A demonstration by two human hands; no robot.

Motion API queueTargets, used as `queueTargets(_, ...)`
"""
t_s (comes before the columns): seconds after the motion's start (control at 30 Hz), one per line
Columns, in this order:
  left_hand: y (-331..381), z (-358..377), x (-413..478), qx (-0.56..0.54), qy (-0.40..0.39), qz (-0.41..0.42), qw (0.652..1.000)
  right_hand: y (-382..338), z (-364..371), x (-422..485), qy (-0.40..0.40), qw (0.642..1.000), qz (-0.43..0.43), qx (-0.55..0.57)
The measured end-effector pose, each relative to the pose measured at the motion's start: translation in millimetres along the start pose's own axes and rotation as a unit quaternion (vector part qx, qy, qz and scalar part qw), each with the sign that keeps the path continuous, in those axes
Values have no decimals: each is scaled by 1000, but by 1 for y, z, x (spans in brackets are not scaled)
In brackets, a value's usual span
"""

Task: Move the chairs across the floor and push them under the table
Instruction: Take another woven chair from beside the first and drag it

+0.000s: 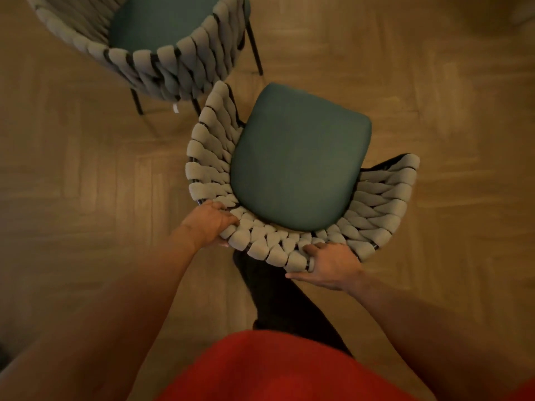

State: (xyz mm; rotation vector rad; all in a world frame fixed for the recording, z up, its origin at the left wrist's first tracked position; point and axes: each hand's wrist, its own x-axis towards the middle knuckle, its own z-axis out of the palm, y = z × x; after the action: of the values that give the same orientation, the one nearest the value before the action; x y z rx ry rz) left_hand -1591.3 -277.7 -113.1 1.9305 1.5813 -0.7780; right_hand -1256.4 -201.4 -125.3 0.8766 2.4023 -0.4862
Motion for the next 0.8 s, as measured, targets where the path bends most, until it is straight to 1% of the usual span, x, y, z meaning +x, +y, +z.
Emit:
queueTargets(0.1,37,22,-13,-9,41,-43,998,15,20,-16,81,994,-55,-48)
queueTargets(0.17,61,34,-24,-20,49,-64,996,23,29,-24,110,987,-82,-89)
queueTargets(0.3,118,54,-47,-77,39,-96,992,49,39,-38,106,976,-147,-123)
queueTargets(0.4,167,74,-62,-128,38,-128,983,68,37,-45,72,961,-215,-156)
queueTargets(0.53,225,93,-69,-156,71,-183,968,91,29,-51,24,936,-282,-210)
queueTargets(0.6,252,96,-68,-153,93,-211,961,100,29,-52,30,922,-315,-225)
queueTargets(0.67,275,97,-62,-148,117,-241,952,113,32,-50,55,909,-343,-230)
queueTargets(0.73,293,95,-54,-140,135,-267,944,127,31,-46,68,900,-361,-236)
queueTargets(0.8,311,92,-45,-157,158,-290,931,142,25,-44,69,889,-378,-250)
